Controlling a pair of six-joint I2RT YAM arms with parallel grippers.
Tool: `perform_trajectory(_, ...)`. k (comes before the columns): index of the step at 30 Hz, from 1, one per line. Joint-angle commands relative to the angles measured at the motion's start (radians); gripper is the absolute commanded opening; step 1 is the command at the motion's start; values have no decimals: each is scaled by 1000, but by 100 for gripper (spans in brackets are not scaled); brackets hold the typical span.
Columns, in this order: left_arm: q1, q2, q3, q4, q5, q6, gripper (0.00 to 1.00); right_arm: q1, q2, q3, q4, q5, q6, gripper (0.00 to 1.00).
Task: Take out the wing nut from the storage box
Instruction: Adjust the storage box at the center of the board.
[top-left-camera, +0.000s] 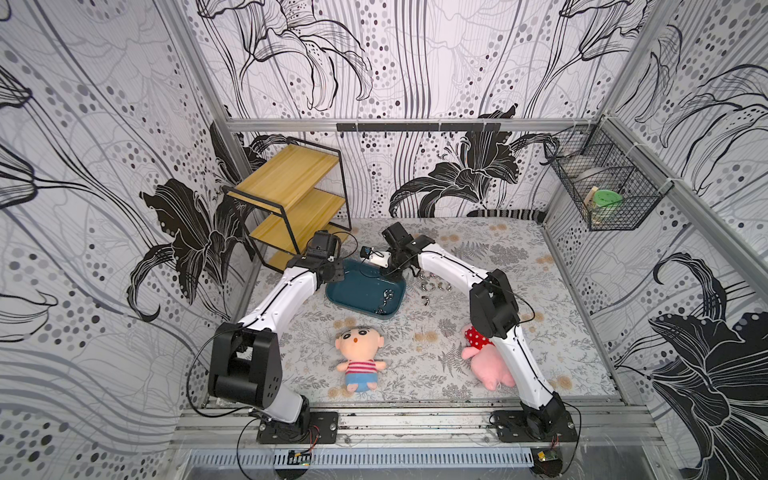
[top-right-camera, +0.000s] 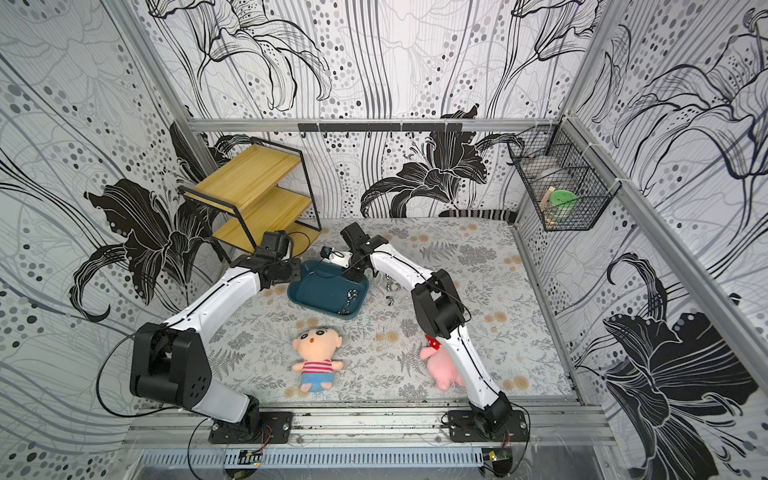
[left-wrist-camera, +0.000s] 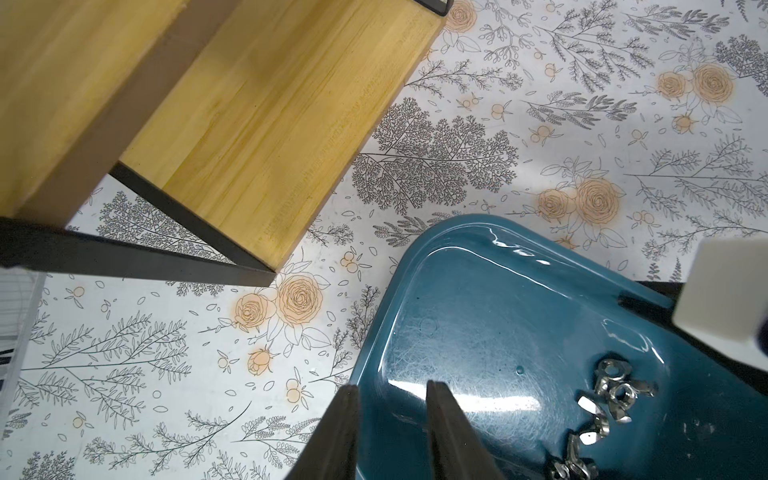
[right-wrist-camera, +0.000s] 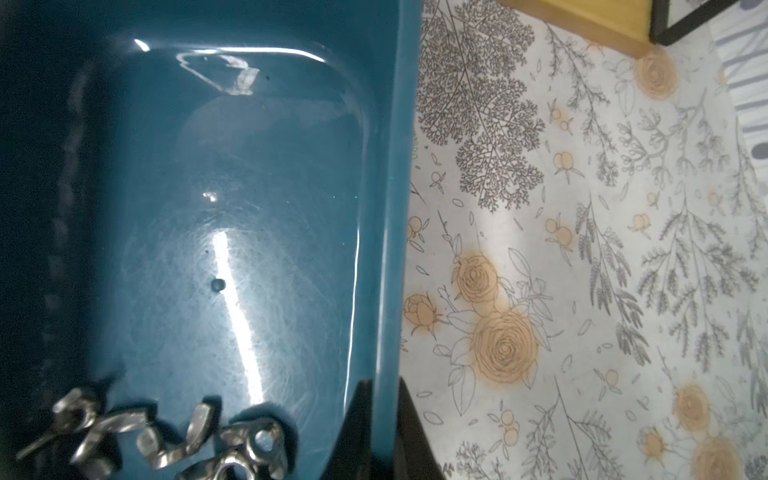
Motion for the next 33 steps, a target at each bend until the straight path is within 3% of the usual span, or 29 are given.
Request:
perform_trajectory(1,11,-3,18,-1,7,-11,34,-7,40,17,-42,11,-100,8)
perform_trajectory(4,17,-2,20,-1,7,-16,34,-8,53,39,-53,14,-102,13)
perform_trajectory(11,27,-1,27,0,2,-28,34,-7,21,5,13,50,-62,42)
perform_trajectory(17,30,-8,27,0,-12,-46,34,-5,-90,-46,108,71,64,53)
perform_trajectory(22,45,-17,14,12,-22,-73,34,14,-176,-65,98,147,227,55)
perform_trajectory(28,67,-34,-4,31,-24,-96,34,54,-212,-42,-52,246,422,56)
perform_trajectory(33,78,-38,-7,34,-25,-106,34,98,-217,-27,-170,256,552,52)
